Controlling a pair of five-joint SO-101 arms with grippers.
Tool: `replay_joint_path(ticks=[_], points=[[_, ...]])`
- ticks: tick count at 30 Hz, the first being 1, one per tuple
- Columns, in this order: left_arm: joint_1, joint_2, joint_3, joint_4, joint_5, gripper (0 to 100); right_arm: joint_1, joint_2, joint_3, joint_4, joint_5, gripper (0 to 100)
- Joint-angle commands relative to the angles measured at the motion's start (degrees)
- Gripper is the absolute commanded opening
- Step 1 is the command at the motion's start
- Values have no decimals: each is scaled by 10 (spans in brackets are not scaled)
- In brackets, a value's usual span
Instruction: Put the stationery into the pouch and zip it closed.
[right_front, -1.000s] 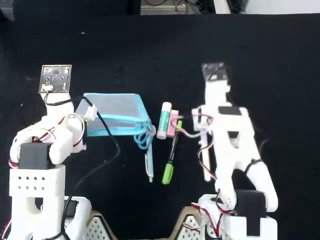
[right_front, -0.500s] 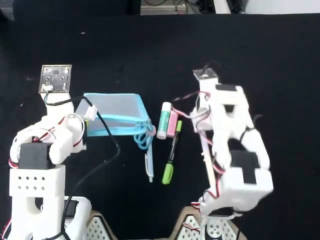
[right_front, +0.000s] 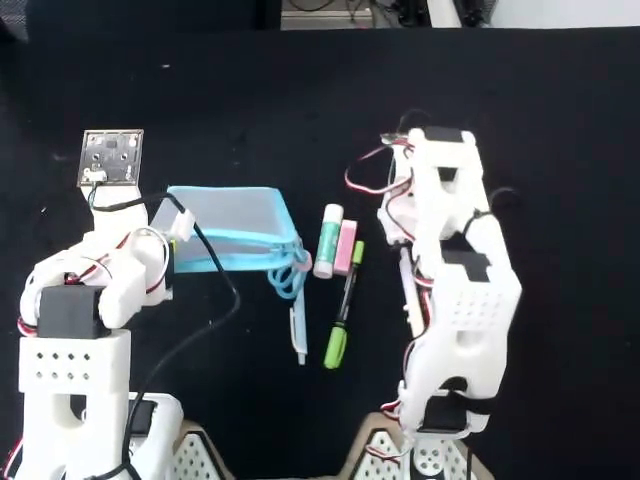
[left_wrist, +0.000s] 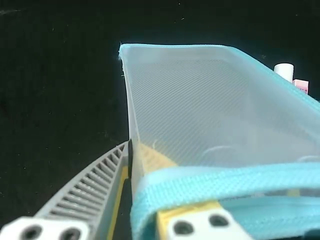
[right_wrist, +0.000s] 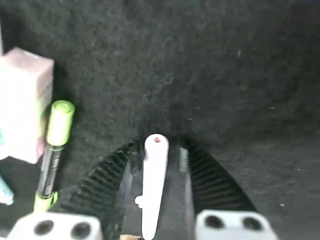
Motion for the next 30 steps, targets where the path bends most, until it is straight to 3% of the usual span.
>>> replay_joint_path(ticks=[1,4,7,12,21,25,30], points=[[-1,-13,-5,1,2,30,-12,8,-34,18,6,216],[-3,-13,-5,1,2,30,-16,18,-33,17,6,162],[-2,-13,-5,1,2,30,-8,24,-32,9,6,2],[-1,-13,-5,1,2,30,26,-48,-37,33,6,10],[-1,-13,-5,1,3,30,22,-401,-6,91,18,11],[0,-11,-5,-1,3,30,-18,-605,86,33,4,11],[0,-12,-5,-1,3,30,-118,-906,237,-83,-44,11]])
